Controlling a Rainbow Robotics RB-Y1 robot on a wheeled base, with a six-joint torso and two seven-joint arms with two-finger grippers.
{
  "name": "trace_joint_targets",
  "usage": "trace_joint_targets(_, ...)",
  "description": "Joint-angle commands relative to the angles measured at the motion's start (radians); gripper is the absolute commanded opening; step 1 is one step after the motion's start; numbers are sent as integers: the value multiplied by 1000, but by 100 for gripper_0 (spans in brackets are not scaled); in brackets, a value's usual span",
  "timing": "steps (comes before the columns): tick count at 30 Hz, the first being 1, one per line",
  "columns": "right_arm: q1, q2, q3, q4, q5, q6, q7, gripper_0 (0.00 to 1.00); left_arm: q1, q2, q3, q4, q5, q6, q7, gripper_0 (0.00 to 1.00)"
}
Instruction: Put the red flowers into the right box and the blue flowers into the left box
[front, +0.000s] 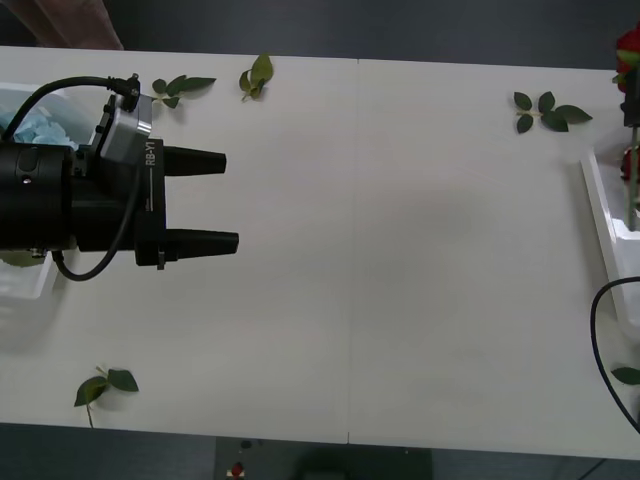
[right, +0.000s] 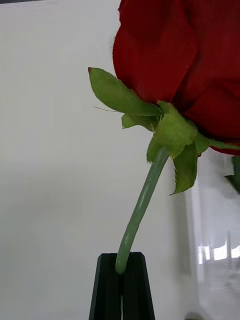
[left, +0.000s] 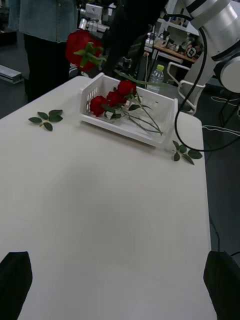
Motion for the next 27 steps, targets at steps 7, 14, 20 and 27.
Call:
trace_joint_targets(7, 100, -110, -140, -31, 19, -3, 264, 0, 3, 54, 6, -38, 39, -1, -36, 100)
trace_joint_targets(14, 204, -150, -218, -20, 16, -20, 373, 0, 3, 54, 6, -38, 39, -1, -36, 100)
trace_joint_targets(20, 261, -180, -293, 72, 6, -106, 484, 0, 3, 54, 6, -38, 39, -1, -36, 100)
trace_joint_targets(27, 290, -203, -340, 206, -2, -218, 577, 0, 3, 54, 6, -38, 39, -1, -36, 100)
